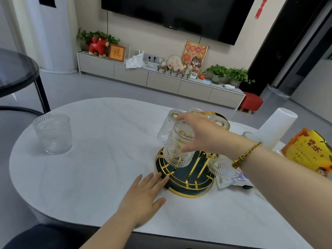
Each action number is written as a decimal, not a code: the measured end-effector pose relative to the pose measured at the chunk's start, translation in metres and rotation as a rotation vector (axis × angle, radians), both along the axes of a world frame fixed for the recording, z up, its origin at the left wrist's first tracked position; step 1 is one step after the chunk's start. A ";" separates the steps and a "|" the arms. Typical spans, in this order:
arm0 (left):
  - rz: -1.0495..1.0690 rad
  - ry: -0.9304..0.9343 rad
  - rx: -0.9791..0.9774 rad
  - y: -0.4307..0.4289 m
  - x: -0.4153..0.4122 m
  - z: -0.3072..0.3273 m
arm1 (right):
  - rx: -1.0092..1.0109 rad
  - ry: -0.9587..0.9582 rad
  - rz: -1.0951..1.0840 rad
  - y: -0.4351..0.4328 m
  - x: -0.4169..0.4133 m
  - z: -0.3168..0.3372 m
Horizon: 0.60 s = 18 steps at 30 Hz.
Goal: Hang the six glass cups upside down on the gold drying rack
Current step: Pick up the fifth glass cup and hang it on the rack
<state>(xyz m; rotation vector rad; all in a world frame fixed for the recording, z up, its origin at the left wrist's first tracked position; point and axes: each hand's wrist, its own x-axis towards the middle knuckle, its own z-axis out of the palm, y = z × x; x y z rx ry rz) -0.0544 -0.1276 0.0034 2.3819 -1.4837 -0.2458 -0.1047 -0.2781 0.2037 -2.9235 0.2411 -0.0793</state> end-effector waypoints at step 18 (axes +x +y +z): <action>-0.016 0.003 0.001 0.000 0.001 -0.003 | 0.049 0.080 0.002 0.004 -0.002 -0.017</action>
